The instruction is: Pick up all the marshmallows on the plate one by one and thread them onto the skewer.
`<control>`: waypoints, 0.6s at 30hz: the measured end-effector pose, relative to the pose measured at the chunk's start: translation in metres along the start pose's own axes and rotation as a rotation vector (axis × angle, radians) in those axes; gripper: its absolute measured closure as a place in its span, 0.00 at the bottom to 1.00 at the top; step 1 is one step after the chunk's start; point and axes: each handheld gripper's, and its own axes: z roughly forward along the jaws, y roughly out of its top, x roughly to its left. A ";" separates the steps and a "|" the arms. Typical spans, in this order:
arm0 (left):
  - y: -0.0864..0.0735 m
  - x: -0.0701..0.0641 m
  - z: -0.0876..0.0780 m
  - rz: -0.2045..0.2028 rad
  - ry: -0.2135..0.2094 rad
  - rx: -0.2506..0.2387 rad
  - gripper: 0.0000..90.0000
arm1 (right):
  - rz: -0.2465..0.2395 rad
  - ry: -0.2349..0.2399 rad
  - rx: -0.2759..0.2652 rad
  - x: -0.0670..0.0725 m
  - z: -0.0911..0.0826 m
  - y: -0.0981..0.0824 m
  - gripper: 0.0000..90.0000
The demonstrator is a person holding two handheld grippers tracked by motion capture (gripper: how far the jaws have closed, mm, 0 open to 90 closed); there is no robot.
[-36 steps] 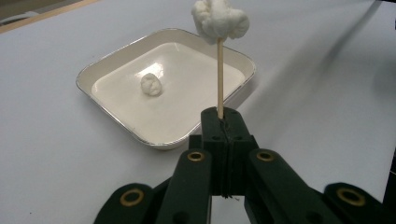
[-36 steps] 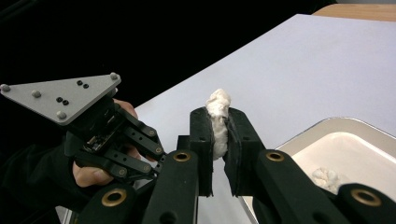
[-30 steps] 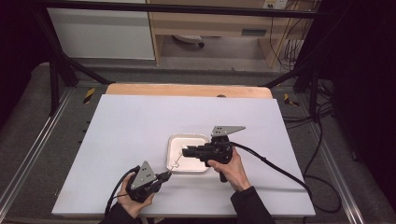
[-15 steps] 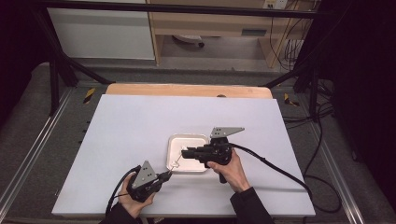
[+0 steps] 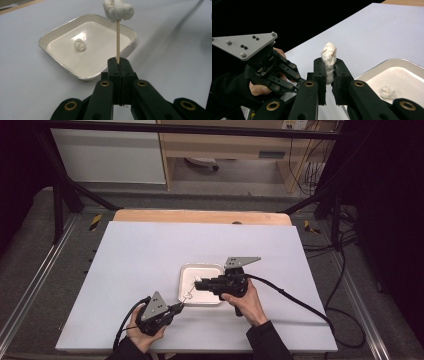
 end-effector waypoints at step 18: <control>-0.001 0.000 0.000 0.002 -0.007 -0.014 0.99 | -0.018 -0.078 -0.064 0.000 -0.004 -0.001 0.56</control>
